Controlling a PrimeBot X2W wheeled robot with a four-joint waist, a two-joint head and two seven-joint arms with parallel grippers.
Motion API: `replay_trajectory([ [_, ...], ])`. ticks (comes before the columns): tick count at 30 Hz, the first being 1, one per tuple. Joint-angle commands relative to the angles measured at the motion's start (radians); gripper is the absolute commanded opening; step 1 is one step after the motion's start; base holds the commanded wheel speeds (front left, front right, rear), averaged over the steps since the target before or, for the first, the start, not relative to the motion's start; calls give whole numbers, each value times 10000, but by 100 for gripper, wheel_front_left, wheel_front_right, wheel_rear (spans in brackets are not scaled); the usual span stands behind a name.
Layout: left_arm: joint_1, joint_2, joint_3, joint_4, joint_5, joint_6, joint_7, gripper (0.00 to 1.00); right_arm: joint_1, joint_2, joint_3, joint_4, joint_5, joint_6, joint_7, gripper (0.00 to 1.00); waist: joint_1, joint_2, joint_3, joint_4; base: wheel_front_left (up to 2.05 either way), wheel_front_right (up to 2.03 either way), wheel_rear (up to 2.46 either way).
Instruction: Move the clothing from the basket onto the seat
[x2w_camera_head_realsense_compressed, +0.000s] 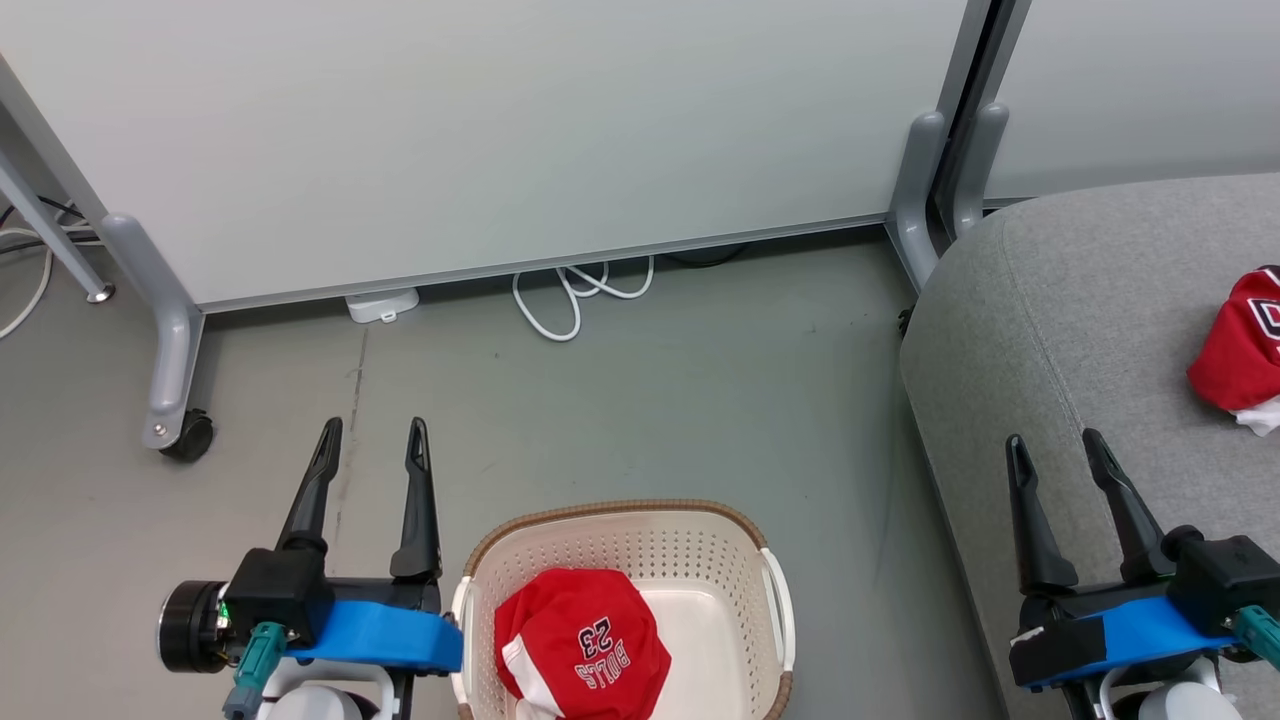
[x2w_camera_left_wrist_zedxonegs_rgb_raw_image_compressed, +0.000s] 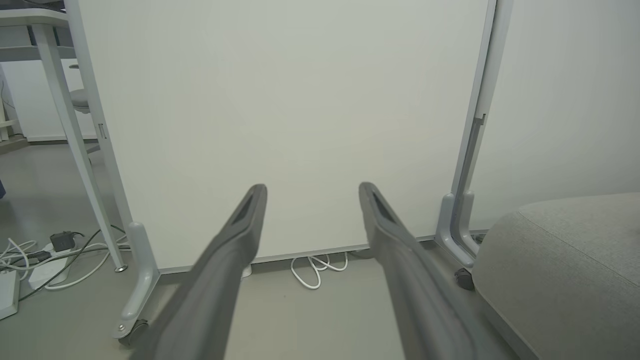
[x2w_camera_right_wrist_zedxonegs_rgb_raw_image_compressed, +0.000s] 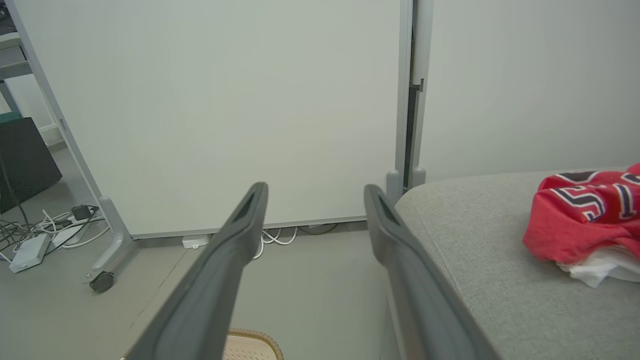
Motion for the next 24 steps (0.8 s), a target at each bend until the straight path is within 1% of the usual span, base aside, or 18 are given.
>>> replay_trajectory([
  [1,56,-22,32,17,-30,-41,-27,100,103,41,-8,-32,46,1,-34,100,1,-1,7,4,0,0,0],
  [13,-48,-23,-150,30,-143,55,-27,100,70,65,28,-18,70,1,-34,100,1,-1,91,43,0,0,0],
  [19,-334,-24,-356,197,13,-89,-27,100,-40,42,67,16,108,1,-34,100,1,-1,199,-10,0,0,0],
  [24,-935,-23,-693,575,181,-278,-27,100,-323,-39,155,-20,130,1,-34,100,1,-1,510,-172,0,0,0],
])
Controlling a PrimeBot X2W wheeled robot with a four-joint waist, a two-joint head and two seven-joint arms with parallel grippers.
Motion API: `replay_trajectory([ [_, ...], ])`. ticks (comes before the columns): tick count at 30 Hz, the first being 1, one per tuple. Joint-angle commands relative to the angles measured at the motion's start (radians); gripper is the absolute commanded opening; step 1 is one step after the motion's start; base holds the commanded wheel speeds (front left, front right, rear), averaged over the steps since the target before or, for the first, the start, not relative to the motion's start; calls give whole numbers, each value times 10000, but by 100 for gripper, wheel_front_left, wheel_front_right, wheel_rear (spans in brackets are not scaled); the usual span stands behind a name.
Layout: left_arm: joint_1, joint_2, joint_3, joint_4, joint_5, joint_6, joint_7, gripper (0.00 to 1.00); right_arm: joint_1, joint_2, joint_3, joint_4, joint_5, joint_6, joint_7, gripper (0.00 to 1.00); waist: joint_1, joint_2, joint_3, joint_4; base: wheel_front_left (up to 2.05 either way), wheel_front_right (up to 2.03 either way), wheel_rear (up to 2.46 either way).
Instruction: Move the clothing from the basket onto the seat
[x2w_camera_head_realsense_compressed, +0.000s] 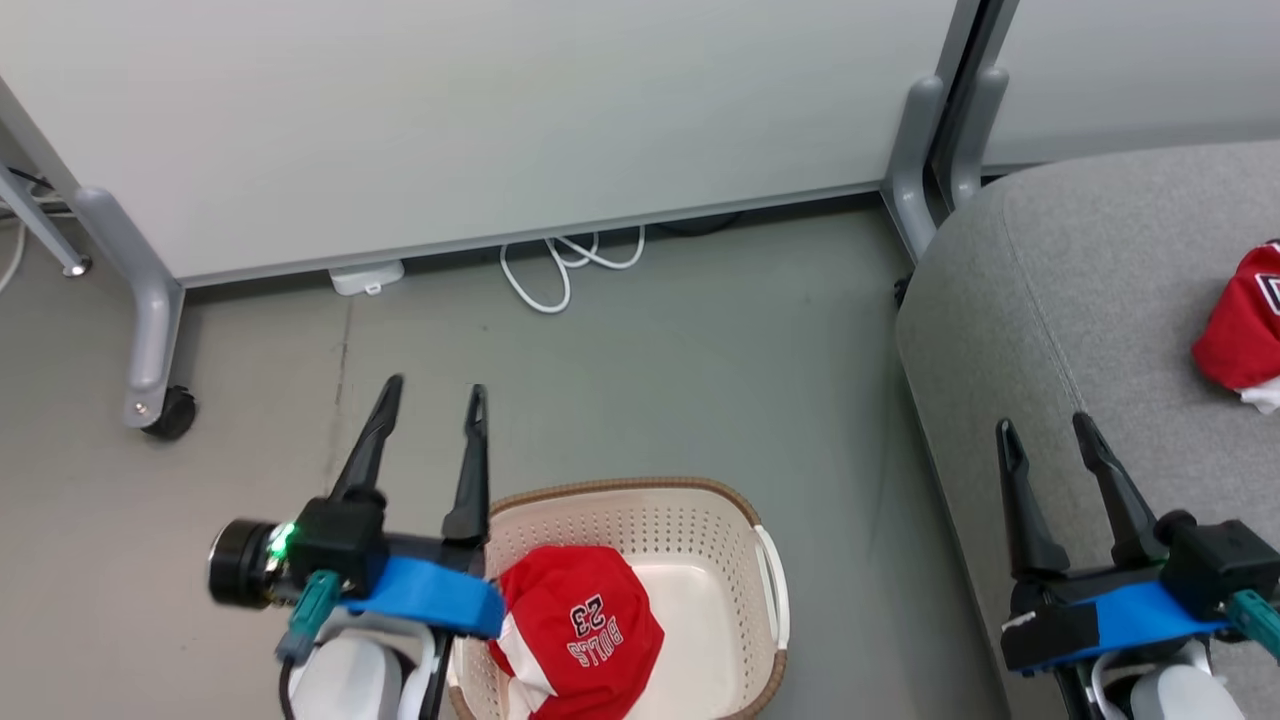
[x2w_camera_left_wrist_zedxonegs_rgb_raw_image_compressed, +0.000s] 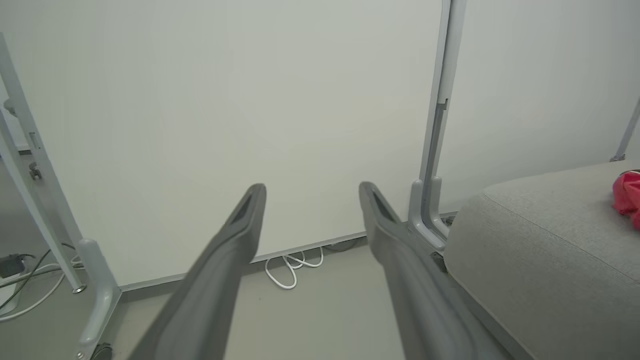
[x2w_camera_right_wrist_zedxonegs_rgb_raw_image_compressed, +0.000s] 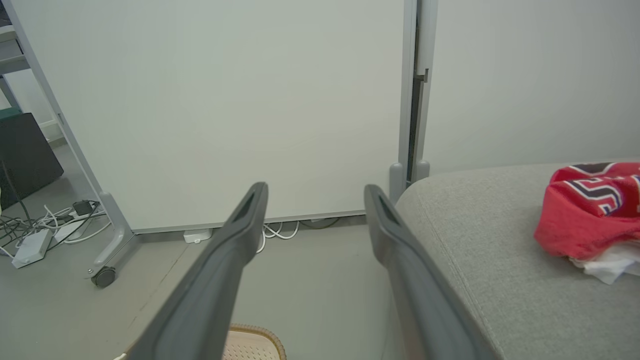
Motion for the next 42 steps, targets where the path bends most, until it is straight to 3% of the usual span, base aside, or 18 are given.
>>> replay_trajectory([
  [1,-329,-15,-90,176,65,-73,-27,100,-220,-71,29,-44,80,1,-34,100,0,0,212,-118,0,0,0],
  [11,-2551,261,-1485,2290,565,-414,-27,100,-1274,-217,250,-297,233,1,-34,100,0,0,1866,-822,0,0,0],
  [22,-4894,888,-3737,5114,509,-414,-27,100,-2616,-96,415,-589,440,1,-34,100,0,0,3958,-1655,0,0,0],
  [42,-7746,906,-7435,9660,-284,-417,488,100,-4470,-128,687,-1195,616,1,-34,100,0,0,7119,-2234,0,0,0],
])
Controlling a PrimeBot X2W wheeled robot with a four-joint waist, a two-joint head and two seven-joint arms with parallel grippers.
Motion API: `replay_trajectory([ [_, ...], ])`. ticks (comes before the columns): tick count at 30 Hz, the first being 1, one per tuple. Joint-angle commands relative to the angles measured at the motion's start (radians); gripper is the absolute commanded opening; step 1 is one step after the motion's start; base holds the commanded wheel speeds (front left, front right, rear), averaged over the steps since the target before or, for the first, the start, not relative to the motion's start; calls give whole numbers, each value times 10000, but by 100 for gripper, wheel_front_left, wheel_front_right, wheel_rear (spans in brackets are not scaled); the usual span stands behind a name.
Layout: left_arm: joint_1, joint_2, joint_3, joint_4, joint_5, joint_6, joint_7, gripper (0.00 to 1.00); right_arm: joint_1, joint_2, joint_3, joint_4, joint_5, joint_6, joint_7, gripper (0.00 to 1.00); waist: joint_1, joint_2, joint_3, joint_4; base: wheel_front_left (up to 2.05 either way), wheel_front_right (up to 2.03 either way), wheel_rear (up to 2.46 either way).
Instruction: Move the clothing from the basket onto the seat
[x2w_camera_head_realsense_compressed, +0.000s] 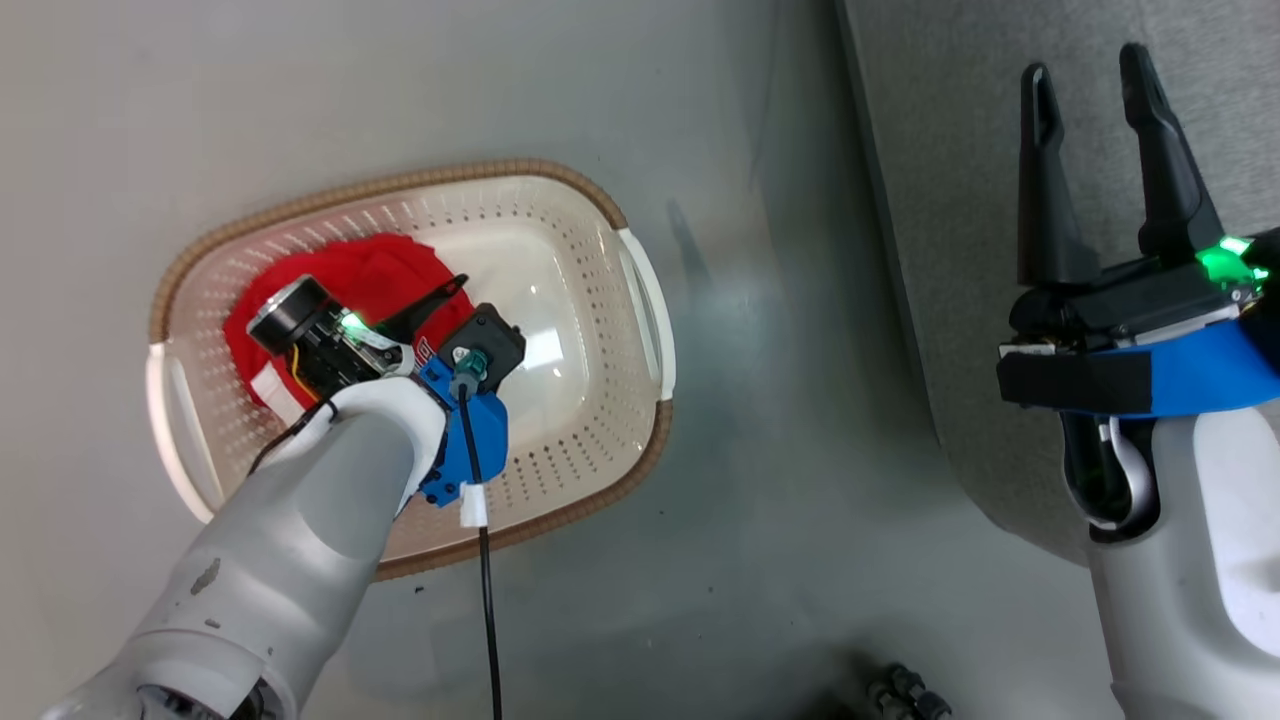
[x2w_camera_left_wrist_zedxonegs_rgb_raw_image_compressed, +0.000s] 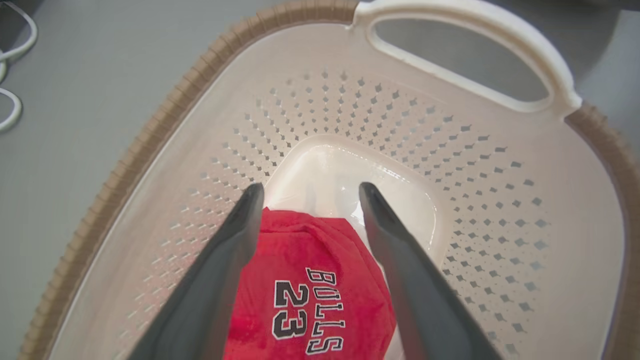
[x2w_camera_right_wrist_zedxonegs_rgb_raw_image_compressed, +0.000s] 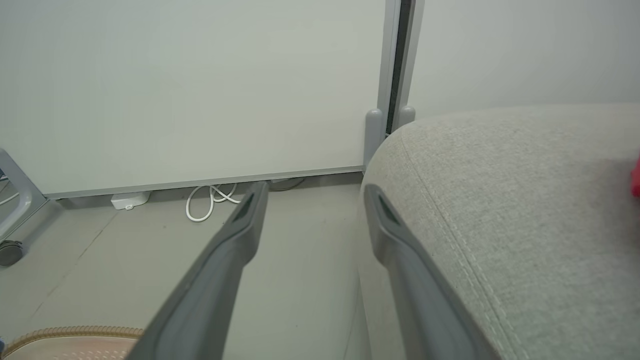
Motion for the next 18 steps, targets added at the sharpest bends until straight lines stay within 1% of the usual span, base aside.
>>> replay_trajectory([
  [1,-262,-24,-281,227,-109,-8,168,100,-269,-72,22,-119,72,1,-34,100,-2,0,496,-101,0,0,0],
  [2,-262,-24,-281,227,-109,-8,168,100,-269,-72,22,-119,72,1,-34,100,-2,0,496,-101,0,0,0],
  [9,-698,43,-1061,754,-505,-7,1249,100,-635,-147,48,-395,77,1,-34,100,-2,0,1368,-154,0,0,0],
  [10,-788,82,-1231,835,-622,-7,1553,100,-716,-156,45,-476,78,1,-34,100,-2,0,1591,-161,0,0,0],
  [11,-788,82,-1231,835,-622,-7,1553,100,-716,-156,45,-476,78,1,-34,100,-2,0,1591,-161,0,0,0],
  [12,-910,96,-1383,875,-683,-9,1827,100,-784,-170,38,-563,67,1,-34,100,-2,0,1812,-166,0,0,0],
  [18,-1194,178,-1604,940,-859,-9,2221,100,-886,-211,-10,-802,17,1,-34,100,-2,0,2325,-170,0,0,0],
])
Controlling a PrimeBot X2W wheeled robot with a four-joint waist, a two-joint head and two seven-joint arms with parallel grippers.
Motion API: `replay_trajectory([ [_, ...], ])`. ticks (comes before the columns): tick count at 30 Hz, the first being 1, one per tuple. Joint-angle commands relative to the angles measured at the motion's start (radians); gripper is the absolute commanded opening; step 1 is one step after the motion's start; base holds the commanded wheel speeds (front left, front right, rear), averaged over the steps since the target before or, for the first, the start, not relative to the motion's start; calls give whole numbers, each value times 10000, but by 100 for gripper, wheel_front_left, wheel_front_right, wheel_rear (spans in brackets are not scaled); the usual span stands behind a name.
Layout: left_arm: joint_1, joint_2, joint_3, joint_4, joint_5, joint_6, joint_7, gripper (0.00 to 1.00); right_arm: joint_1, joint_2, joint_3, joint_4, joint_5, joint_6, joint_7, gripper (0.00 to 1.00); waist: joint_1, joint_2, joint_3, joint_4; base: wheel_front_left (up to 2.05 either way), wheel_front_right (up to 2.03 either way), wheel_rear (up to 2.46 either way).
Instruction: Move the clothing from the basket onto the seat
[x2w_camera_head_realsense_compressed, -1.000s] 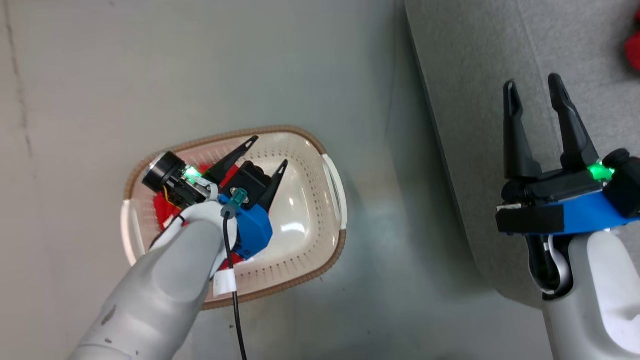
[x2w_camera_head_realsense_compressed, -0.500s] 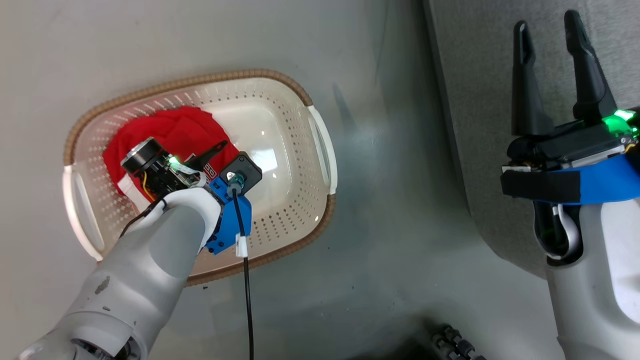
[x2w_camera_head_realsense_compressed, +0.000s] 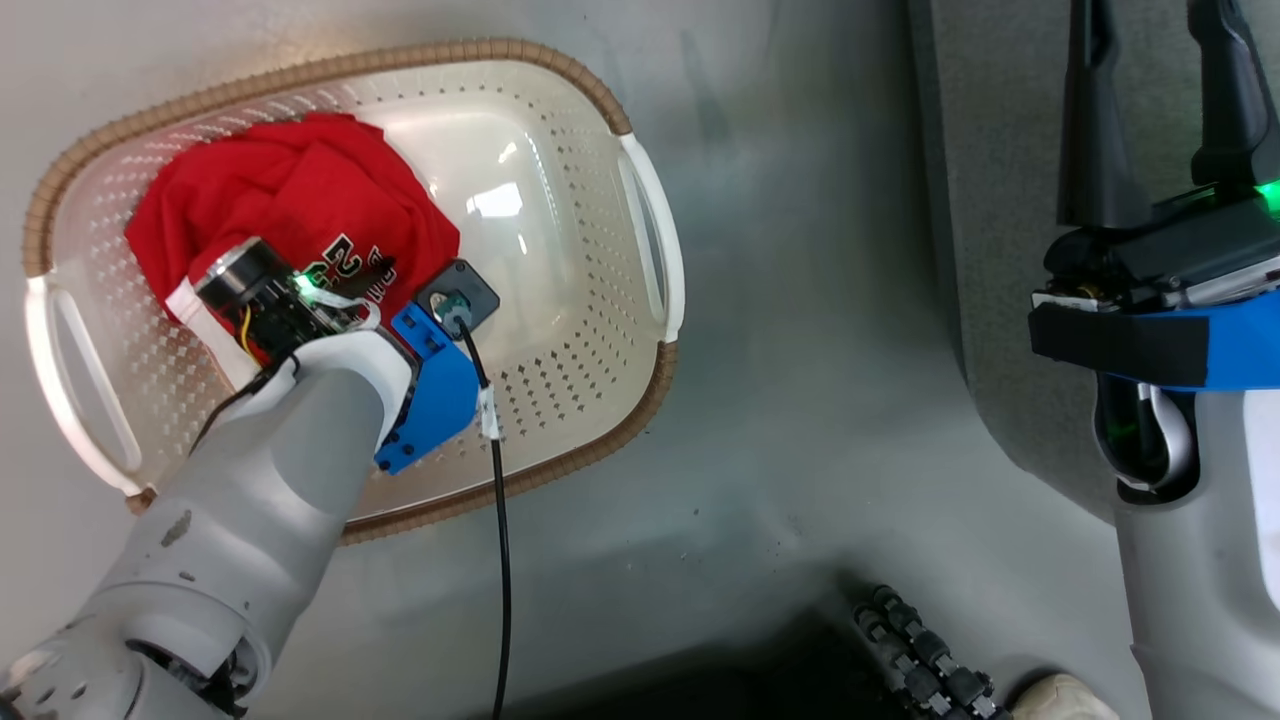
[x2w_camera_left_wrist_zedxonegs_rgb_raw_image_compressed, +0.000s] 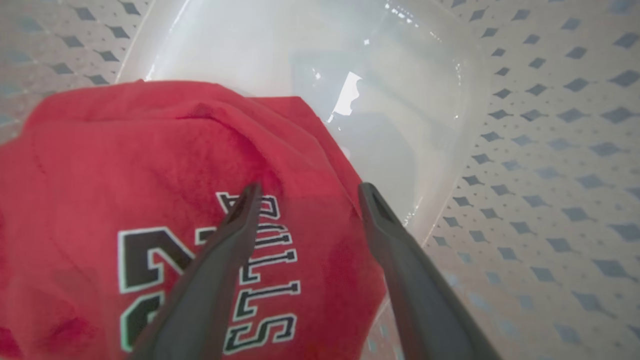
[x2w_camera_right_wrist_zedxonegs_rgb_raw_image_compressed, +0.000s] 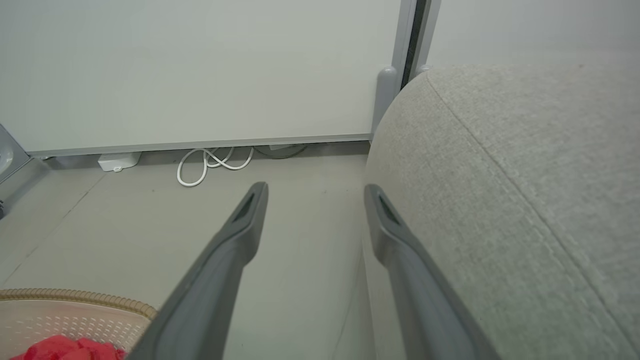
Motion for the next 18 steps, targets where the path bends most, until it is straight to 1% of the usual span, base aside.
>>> replay_trajectory([
  [1,-214,70,-30,23,-39,-8,65,100,-195,-49,-41,-76,10,3,-34,100,-1,0,242,1,0,0,0],
  [8,-599,221,-121,78,-72,86,475,100,-234,-36,-96,-379,-62,3,-33,100,-1,0,772,-7,0,0,0],
  [10,-662,249,-155,90,-56,164,544,100,-220,1,-99,-449,-74,3,-20,100,-1,0,858,-25,0,0,0],
  [15,-721,302,-276,112,-38,201,757,100,-226,-7,-141,-483,-95,3,-19,100,-1,0,969,-68,0,0,0],
  [16,-737,314,-309,118,-28,205,815,83,-230,-7,-153,-484,-101,3,-17,100,-1,0,978,-72,0,0,0],
  [17,-762,323,-340,119,-20,207,846,33,-227,-1,-169,-493,-114,3,-17,100,-1,0,985,-76,0,0,0],
  [18,-779,330,-388,123,21,208,829,0,-233,7,-180,-498,-124,3,-17,100,-1,0,987,-81,0,0,0],
])
